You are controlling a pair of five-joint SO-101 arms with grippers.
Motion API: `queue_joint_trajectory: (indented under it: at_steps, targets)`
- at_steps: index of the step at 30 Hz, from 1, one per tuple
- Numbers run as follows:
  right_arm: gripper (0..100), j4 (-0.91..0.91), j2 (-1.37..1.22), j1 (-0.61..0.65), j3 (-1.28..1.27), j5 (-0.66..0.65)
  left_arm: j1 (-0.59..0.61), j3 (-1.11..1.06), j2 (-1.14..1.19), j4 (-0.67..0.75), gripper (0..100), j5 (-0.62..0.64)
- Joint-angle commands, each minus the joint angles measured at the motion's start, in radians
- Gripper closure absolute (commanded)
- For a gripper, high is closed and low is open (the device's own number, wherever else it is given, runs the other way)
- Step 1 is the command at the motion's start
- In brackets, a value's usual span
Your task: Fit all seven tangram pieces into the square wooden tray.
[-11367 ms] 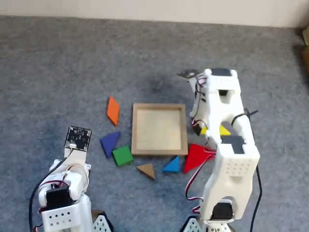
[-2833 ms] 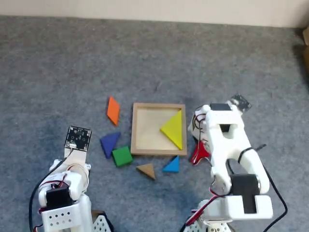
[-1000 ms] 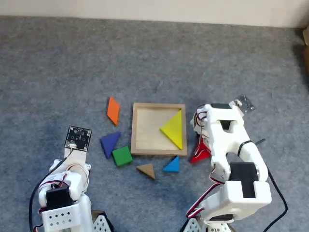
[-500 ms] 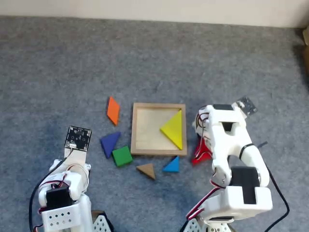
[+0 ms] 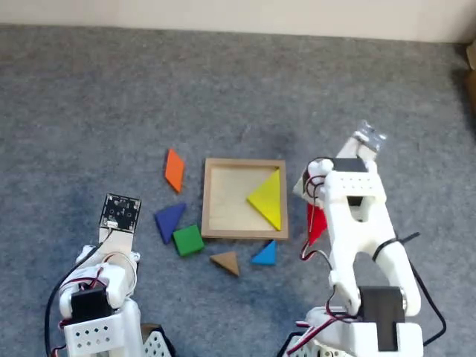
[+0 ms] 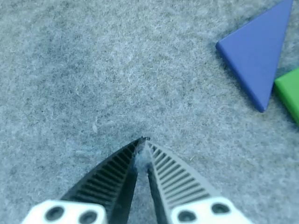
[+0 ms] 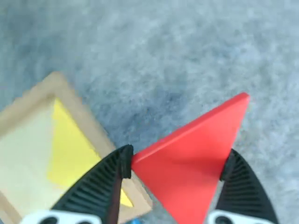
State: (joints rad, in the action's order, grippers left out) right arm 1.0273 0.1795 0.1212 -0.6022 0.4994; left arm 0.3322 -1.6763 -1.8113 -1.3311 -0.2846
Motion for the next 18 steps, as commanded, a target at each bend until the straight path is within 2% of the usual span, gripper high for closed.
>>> queue_joint_trajectory:
  at_steps: [1,6,10,14,18]
  targets:
    - [79.3,0.025,0.065,0.047,0.012,-0.183,0.005,-0.019,-0.005,-0.003,99,0.006]
    - [79.3,0.024,0.068,0.104,0.013,-0.382,0.005,-0.019,-0.005,-0.003,99,0.006]
    - [79.3,0.013,0.065,0.151,0.013,-0.437,0.005,-0.019,-0.005,-0.003,99,0.006]
    - [79.3,-0.081,0.061,0.183,0.013,-0.471,0.005,-0.019,-0.005,-0.003,99,0.006]
    - [79.3,-0.163,0.059,0.220,0.013,-0.563,0.005,-0.019,-0.005,-0.003,99,0.006]
